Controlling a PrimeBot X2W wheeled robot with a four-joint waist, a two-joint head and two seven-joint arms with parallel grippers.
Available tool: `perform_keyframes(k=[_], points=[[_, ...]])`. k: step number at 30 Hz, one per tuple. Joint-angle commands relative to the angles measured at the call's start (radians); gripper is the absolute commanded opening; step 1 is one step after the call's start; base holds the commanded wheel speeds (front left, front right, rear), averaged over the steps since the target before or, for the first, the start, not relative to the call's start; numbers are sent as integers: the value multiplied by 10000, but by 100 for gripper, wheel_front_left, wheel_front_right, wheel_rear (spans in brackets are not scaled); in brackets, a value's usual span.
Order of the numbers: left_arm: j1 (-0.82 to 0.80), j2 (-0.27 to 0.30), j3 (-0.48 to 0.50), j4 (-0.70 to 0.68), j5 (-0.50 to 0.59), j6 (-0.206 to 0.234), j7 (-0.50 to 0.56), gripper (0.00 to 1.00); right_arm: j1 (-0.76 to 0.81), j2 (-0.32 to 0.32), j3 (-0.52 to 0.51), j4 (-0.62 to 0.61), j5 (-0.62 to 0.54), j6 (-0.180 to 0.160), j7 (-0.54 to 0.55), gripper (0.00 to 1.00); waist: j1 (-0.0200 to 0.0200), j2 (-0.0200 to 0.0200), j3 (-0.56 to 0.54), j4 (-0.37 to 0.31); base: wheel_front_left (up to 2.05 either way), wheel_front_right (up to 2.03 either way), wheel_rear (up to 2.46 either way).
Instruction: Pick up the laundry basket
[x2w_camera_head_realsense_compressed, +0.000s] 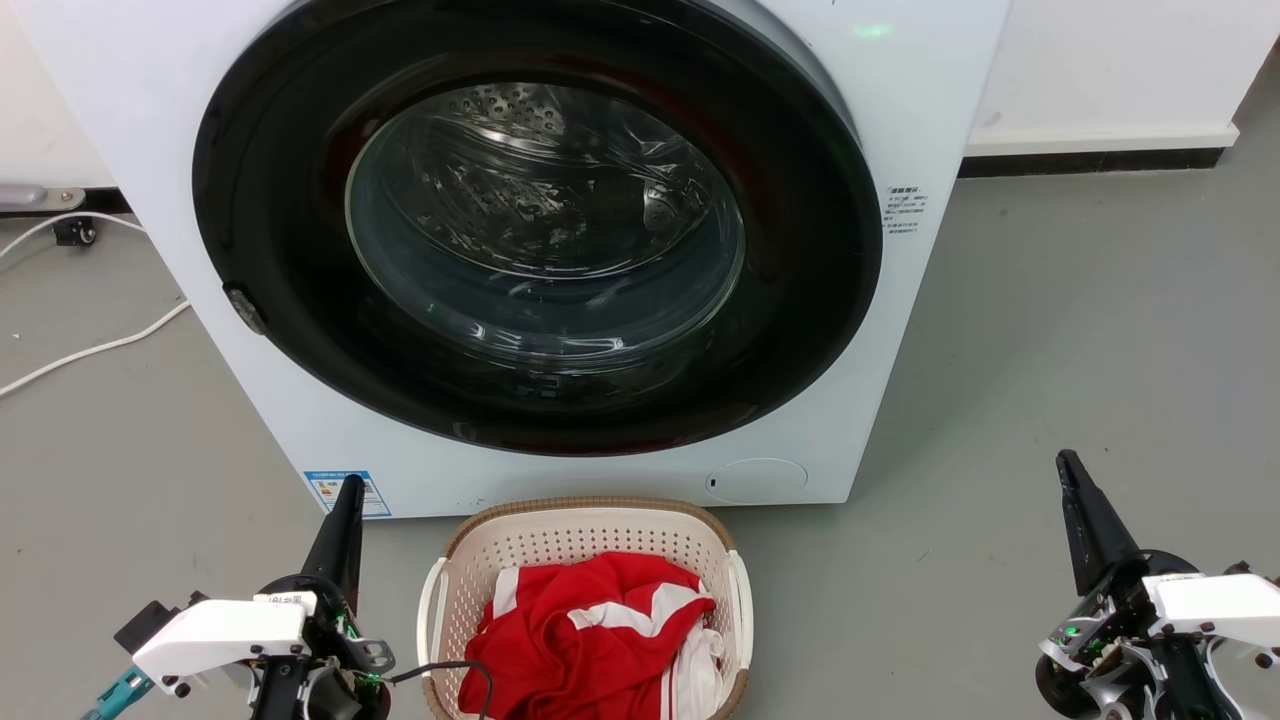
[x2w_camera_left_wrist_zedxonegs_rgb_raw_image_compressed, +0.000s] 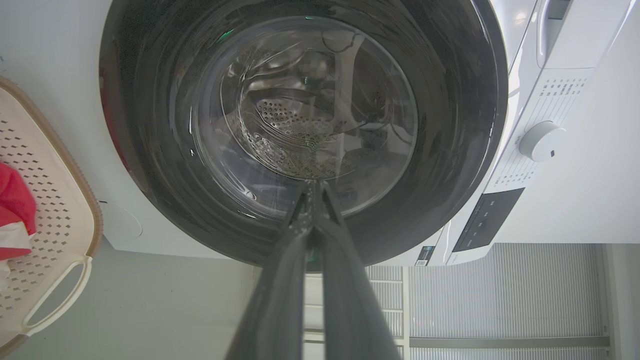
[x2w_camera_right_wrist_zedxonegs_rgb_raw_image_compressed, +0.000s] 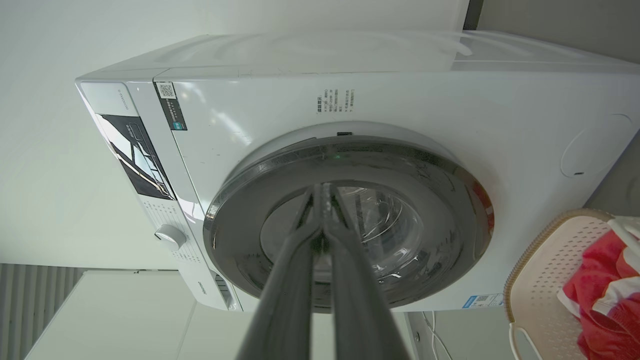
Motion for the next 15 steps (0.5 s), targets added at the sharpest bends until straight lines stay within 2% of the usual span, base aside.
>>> perform_keyframes(k=[1, 15], points=[[-84, -13, 23, -35, -18, -17, 22, 0, -120, 27, -15, 11, -70, -3, 23, 0, 0, 0, 0, 0, 0, 0, 0], [-84, -13, 22, -36, -18, -17, 22, 0, -120, 30, -18, 10, -64, -3, 28, 0, 0, 0, 0, 0, 0, 0, 0]])
